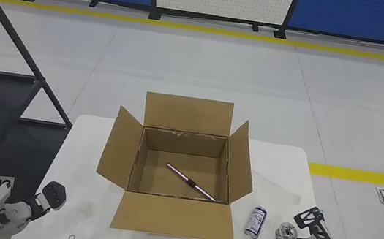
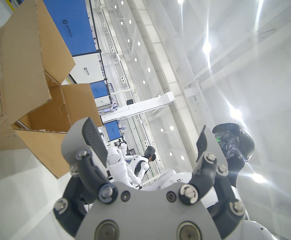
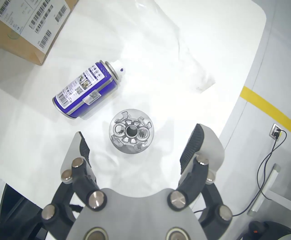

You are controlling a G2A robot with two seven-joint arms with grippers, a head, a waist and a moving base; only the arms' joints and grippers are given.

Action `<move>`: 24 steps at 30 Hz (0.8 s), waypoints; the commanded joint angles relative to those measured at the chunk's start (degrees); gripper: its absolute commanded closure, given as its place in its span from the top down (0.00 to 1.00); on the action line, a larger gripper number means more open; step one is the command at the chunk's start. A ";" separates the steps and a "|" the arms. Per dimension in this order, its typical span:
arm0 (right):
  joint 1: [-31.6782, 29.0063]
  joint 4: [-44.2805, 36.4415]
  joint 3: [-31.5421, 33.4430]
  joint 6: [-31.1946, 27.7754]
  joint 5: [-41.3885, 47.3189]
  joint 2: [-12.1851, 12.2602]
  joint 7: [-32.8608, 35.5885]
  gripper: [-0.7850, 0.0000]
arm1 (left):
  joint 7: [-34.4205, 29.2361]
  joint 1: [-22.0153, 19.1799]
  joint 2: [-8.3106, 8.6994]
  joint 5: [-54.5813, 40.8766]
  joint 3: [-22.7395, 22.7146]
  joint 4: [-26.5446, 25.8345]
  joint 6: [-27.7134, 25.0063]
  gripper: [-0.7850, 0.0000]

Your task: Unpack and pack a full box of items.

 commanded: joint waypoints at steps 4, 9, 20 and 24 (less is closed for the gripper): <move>0.86 0.94 -1.34 0.72 -0.49 0.34 1.67 1.00 | 0.00 0.00 0.00 0.00 0.00 0.00 0.00 1.00; 1.59 2.50 -2.30 1.18 -0.59 0.64 1.94 0.74 | 0.00 0.00 0.00 0.00 0.00 0.00 0.00 1.00; 2.84 4.08 -3.68 2.41 -0.47 1.26 1.20 0.00 | 0.00 0.00 0.00 0.00 0.00 0.00 0.00 1.00; 1.96 0.73 -1.75 2.96 -0.56 1.70 -0.06 0.00 | 0.00 0.00 0.00 0.00 0.00 0.00 0.00 1.00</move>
